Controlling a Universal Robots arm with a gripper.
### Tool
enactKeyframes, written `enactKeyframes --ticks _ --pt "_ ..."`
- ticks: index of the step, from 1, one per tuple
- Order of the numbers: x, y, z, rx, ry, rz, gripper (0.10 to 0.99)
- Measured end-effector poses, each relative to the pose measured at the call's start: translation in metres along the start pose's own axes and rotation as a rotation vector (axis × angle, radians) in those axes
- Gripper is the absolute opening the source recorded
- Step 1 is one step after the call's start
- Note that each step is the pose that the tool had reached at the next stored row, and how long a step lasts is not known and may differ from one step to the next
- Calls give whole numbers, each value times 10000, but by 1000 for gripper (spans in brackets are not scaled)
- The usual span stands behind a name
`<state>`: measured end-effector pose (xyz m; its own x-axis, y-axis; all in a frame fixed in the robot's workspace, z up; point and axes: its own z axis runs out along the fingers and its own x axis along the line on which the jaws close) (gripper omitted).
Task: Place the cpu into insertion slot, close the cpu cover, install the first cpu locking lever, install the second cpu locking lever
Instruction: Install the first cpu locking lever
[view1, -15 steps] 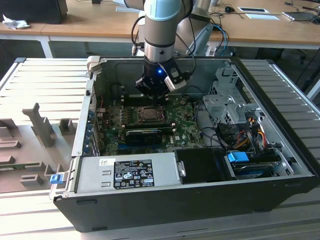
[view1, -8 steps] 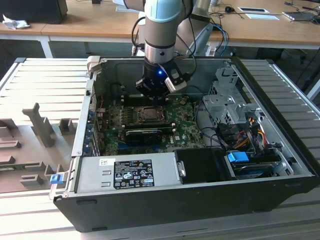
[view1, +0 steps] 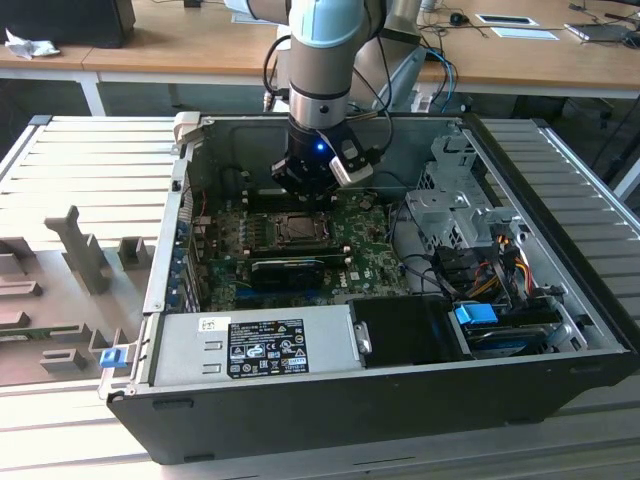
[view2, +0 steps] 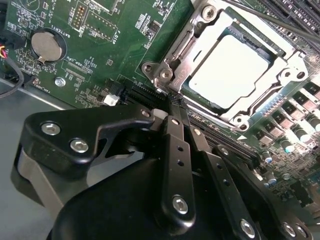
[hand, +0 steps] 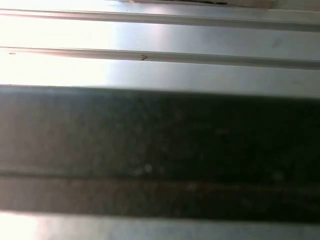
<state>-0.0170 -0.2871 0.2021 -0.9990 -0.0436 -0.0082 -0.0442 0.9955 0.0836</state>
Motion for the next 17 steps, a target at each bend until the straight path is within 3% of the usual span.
enactKeyframes --ticks 2,6,17 --pt "0 2 -21 1 0 0 106" --pt "-1 13 -149 2 3 0 106" --pt "1 -49 -154 0 3 1 106"
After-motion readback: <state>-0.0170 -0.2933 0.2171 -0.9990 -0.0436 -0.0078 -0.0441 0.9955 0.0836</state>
